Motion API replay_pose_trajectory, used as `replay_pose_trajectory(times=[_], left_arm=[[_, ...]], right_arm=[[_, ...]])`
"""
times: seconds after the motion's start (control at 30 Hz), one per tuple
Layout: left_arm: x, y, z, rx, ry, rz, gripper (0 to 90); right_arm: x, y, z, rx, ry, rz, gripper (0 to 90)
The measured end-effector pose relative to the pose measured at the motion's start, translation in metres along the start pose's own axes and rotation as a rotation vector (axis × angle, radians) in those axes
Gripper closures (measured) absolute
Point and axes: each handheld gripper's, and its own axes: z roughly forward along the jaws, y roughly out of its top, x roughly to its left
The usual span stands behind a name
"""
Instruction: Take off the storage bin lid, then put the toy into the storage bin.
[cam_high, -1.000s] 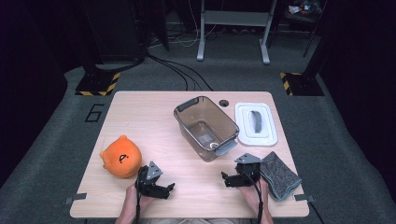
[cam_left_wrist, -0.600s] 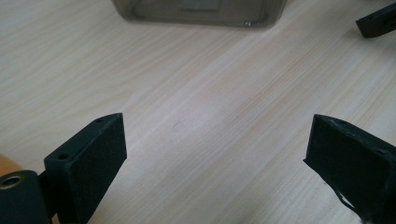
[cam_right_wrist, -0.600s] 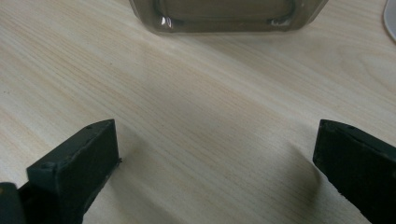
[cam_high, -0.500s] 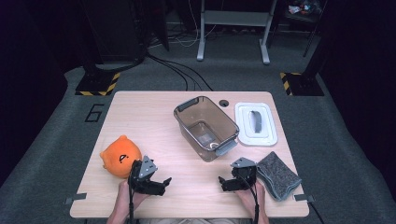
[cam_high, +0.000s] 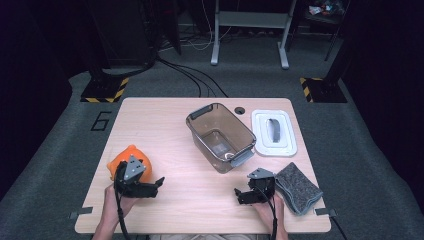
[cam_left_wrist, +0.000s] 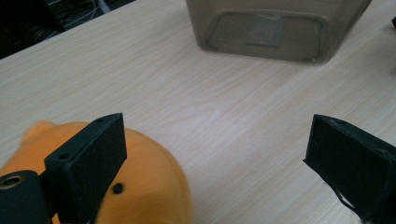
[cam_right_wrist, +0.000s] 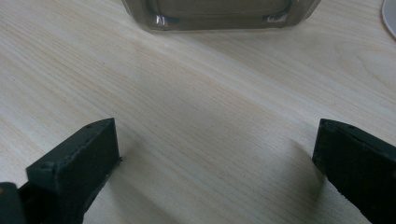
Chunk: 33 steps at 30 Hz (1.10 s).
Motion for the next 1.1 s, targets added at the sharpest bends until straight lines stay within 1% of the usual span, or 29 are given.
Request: replay_pose_trajectory(times=[0.07, 0.1, 0.2, 0.23, 0.27, 0.4, 0.47, 0.5, 0.53, 0.57, 0.63, 0.67, 0.7, 0.77, 0.8, 0.87, 0.9, 0.97, 1.0, 1.1], left_arm=[[0.008, 0.002, -0.006, -0.005, 0.025, -0.011, 4.9], [0.012, 0.002, -0.009, -0.002, 0.031, -0.009, 4.9], [0.026, 0.002, -0.011, -0.005, 0.051, -0.036, 4.9], [0.026, 0.002, -0.011, -0.005, 0.051, -0.036, 4.9], [0.035, 0.000, -0.012, -0.001, 0.056, -0.058, 4.9], [0.045, -0.005, -0.012, 0.005, 0.065, -0.084, 4.8], [0.050, -0.007, -0.011, 0.007, 0.064, -0.091, 4.8], [0.052, -0.008, -0.010, 0.005, 0.072, -0.091, 4.8], [0.055, -0.009, -0.010, 0.014, 0.065, -0.091, 4.8], [0.057, -0.010, -0.009, 0.012, 0.069, -0.107, 4.7], [0.062, -0.012, -0.007, 0.016, 0.062, -0.112, 4.5], [0.065, -0.014, -0.007, 0.026, 0.057, -0.118, 4.5], [0.067, -0.015, -0.005, 0.024, 0.059, -0.122, 4.3], [0.071, -0.018, -0.004, 0.030, 0.047, -0.124, 4.2], [0.073, -0.019, -0.004, 0.033, 0.050, -0.126, 4.2], [0.077, -0.022, -0.003, 0.032, 0.042, -0.131, 4.0], [0.079, -0.023, -0.003, 0.037, 0.042, -0.133, 3.9], [0.082, -0.025, -0.003, 0.056, 0.026, -0.133, 3.9], [0.083, -0.026, -0.001, 0.056, 0.030, -0.138, 3.9], [0.089, -0.030, 0.000, 0.074, -0.008, -0.145, 3.9]], right_arm=[[0.000, 0.000, 0.000, -0.004, 0.000, -0.005, 0.0], [0.000, 0.000, 0.000, 0.000, 0.000, 0.001, 0.0], [0.000, 0.000, 0.000, -0.005, 0.000, -0.006, 0.0], [0.000, 0.000, 0.000, -0.003, 0.000, -0.006, 0.0], [0.000, 0.000, 0.000, -0.006, -0.002, -0.005, 0.0], [0.000, 0.000, 0.000, -0.005, -0.001, -0.005, 0.0], [0.000, 0.000, 0.000, -0.005, -0.001, -0.006, 0.0], [0.000, 0.000, 0.000, -0.005, -0.001, -0.005, 0.0], [0.000, 0.000, 0.000, -0.005, -0.001, -0.006, 0.0], [0.000, 0.000, 0.000, -0.005, -0.001, -0.006, 0.0], [0.000, 0.000, 0.000, -0.006, -0.001, -0.006, 0.0], [0.000, 0.000, 0.000, -0.005, -0.001, -0.006, 0.0], [0.000, 0.000, 0.000, -0.005, -0.001, -0.006, 0.0], [-0.001, 0.000, 0.000, -0.003, 0.001, -0.010, 0.0], [-0.001, 0.000, 0.000, -0.005, 0.001, -0.010, 0.0], [-0.001, 0.000, 0.000, -0.001, 0.004, -0.011, 0.0], [-0.001, 0.000, 0.000, -0.003, 0.002, -0.010, 0.0], [-0.001, 0.000, 0.000, -0.003, 0.002, -0.011, 0.0], [0.000, 0.000, 0.000, -0.004, 0.000, -0.010, 0.0], [-0.001, 0.000, 0.000, -0.006, 0.002, -0.010, 0.0]])
